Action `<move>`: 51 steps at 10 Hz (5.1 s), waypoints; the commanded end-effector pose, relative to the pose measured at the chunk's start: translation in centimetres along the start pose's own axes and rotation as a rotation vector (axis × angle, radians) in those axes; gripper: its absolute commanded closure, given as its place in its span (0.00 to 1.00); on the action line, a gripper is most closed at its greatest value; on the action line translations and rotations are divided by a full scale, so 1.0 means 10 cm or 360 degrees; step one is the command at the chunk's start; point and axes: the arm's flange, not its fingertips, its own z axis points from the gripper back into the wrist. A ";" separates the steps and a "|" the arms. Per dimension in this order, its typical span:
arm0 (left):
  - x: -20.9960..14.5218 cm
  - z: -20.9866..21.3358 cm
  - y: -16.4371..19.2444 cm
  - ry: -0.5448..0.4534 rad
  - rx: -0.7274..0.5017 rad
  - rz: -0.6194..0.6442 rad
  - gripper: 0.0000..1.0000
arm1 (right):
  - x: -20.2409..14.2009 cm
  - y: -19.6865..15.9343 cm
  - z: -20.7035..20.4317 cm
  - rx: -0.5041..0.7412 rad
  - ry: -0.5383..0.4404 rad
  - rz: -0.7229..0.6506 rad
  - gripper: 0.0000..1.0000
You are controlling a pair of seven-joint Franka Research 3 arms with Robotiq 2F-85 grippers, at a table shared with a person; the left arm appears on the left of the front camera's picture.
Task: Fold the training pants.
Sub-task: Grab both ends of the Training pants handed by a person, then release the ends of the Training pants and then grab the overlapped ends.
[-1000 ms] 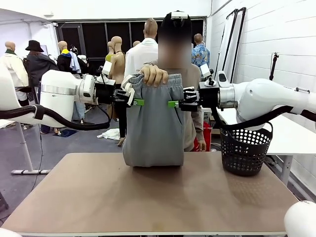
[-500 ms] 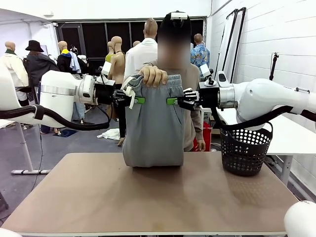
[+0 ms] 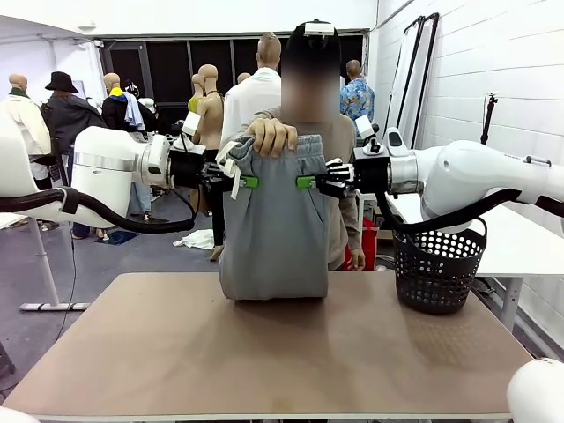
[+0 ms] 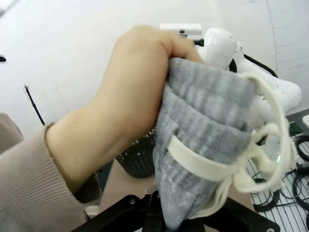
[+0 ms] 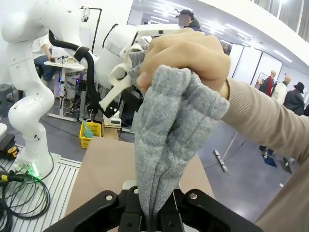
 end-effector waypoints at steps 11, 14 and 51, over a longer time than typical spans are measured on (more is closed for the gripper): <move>0.04 0.02 -0.03 -0.0046 0.0032 -0.0055 1.00 | 0.02 0.00 0.02 -0.0007 -0.0015 -0.0006 1.00; 0.04 0.02 -0.03 -0.0046 0.0032 -0.0055 1.00 | 0.02 0.00 0.02 -0.0007 -0.0015 -0.0006 1.00; 0.04 0.02 -0.03 -0.0046 0.0032 -0.0055 1.00 | 0.02 0.00 0.02 -0.0007 -0.0015 -0.0006 1.00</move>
